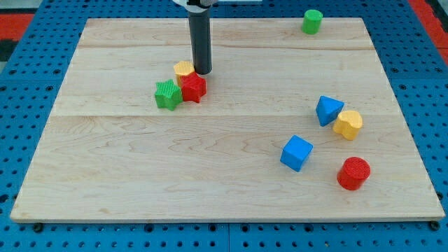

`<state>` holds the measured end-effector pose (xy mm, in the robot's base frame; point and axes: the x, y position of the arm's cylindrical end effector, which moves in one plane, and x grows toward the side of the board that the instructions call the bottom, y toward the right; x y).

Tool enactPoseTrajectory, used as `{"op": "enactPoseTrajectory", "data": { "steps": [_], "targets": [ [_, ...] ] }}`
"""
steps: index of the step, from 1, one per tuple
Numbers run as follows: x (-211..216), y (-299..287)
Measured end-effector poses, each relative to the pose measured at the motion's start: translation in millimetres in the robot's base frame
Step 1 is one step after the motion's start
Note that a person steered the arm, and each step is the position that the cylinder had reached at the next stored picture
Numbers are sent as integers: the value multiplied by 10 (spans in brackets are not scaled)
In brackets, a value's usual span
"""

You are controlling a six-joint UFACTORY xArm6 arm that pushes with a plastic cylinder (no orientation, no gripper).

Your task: Place the yellow hexagon on top of green star and red star

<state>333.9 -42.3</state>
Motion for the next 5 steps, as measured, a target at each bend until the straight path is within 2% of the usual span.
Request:
{"op": "enactPoseTrajectory", "data": {
  "steps": [1, 3, 4, 5],
  "targets": [
    [-205, 10],
    [-91, -389],
    [-85, -389],
    [-221, 133]
  ]
}}
